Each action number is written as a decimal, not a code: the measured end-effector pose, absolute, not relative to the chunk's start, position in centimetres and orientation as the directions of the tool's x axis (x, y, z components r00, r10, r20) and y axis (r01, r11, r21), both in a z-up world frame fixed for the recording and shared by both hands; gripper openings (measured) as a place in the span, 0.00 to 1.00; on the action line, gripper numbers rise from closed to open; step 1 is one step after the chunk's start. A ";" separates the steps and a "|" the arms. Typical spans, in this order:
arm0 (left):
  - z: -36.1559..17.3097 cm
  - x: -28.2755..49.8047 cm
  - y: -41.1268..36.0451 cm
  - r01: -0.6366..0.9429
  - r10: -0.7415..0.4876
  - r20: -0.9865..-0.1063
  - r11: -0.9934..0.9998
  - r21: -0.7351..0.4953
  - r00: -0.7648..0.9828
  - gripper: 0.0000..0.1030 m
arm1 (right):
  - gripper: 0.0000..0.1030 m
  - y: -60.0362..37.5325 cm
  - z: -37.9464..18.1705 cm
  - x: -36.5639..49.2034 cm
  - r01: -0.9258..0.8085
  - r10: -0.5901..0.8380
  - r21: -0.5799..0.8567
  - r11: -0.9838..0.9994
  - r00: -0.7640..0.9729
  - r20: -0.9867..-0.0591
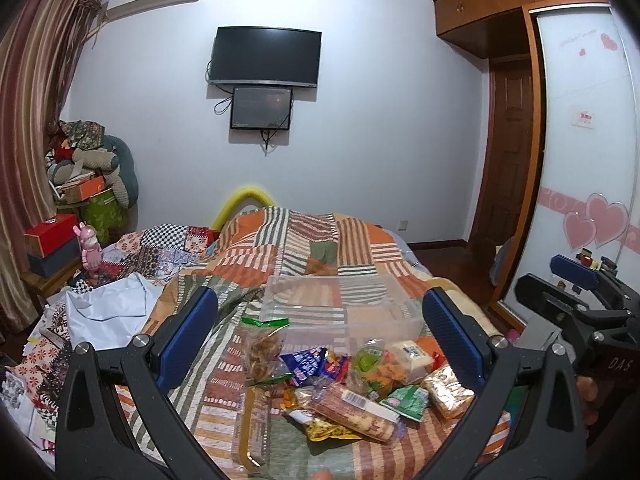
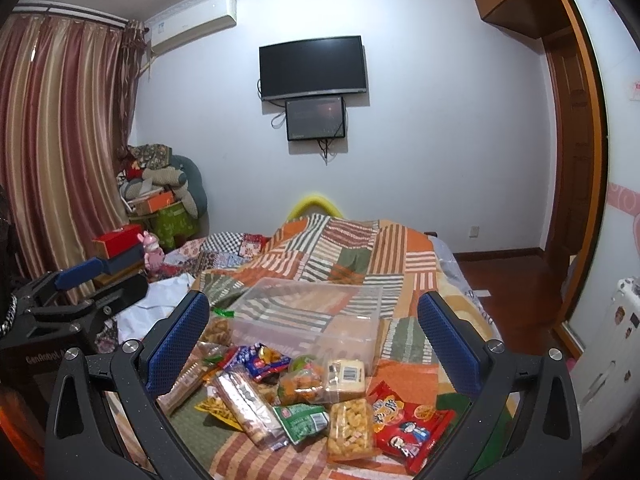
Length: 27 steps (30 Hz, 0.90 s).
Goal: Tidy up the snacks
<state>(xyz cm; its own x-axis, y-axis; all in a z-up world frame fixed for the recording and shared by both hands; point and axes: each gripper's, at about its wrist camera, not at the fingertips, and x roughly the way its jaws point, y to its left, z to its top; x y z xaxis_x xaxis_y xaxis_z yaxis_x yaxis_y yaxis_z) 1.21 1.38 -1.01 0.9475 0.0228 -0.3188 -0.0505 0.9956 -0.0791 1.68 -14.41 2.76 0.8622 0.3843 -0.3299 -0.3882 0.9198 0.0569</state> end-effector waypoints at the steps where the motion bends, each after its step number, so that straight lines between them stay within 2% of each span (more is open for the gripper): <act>1: -1.2 1.4 1.6 -0.049 0.020 -0.328 0.996 -0.080 0.945 1.00 | 1.00 -14.6 2.5 1.9 -0.387 0.383 0.060 0.920 0.858 -0.342; 3: -1.8 1.8 2.2 -0.048 0.017 -0.357 0.996 -0.080 0.934 0.95 | 1.00 -14.9 2.0 2.3 -0.383 0.379 0.065 0.922 0.850 -0.365; 6: -3.2 2.8 3.1 -0.068 0.036 -0.425 0.996 -0.060 0.905 0.79 | 1.00 -15.5 0.7 3.4 -0.375 0.374 0.084 0.923 0.827 -0.421; 9: -4.9 3.7 4.0 -0.076 0.039 -0.483 0.996 -0.057 0.875 0.74 | 0.99 -16.0 -0.8 4.5 -0.366 0.370 0.107 0.924 0.791 -0.486; 13: -7.8 5.2 5.8 -0.089 0.025 -0.584 0.993 -0.082 0.811 0.57 | 0.84 -16.3 -2.6 5.6 -0.361 0.356 0.106 0.926 0.747 -0.562; 16: -9.9 6.0 7.1 -0.112 0.017 -0.644 0.988 -0.108 0.765 0.50 | 0.75 -16.3 -4.0 6.4 -0.373 0.366 0.124 0.919 0.695 -0.618; 19: -11.9 6.5 8.2 -0.132 0.005 -0.686 0.982 -0.133 0.728 0.50 | 0.64 -16.3 -5.8 7.0 -0.379 0.366 0.135 0.916 0.646 -0.670; 24: -14.7 7.0 8.9 -0.151 -0.015 -0.740 0.976 -0.156 0.673 0.49 | 0.52 -16.2 -8.4 7.9 -0.385 0.371 0.163 0.909 0.563 -0.739; 27: -15.9 7.3 9.0 -0.153 -0.026 -0.765 0.975 -0.162 0.644 0.49 | 0.51 -16.3 -9.5 8.3 -0.378 0.366 0.172 0.910 0.535 -0.762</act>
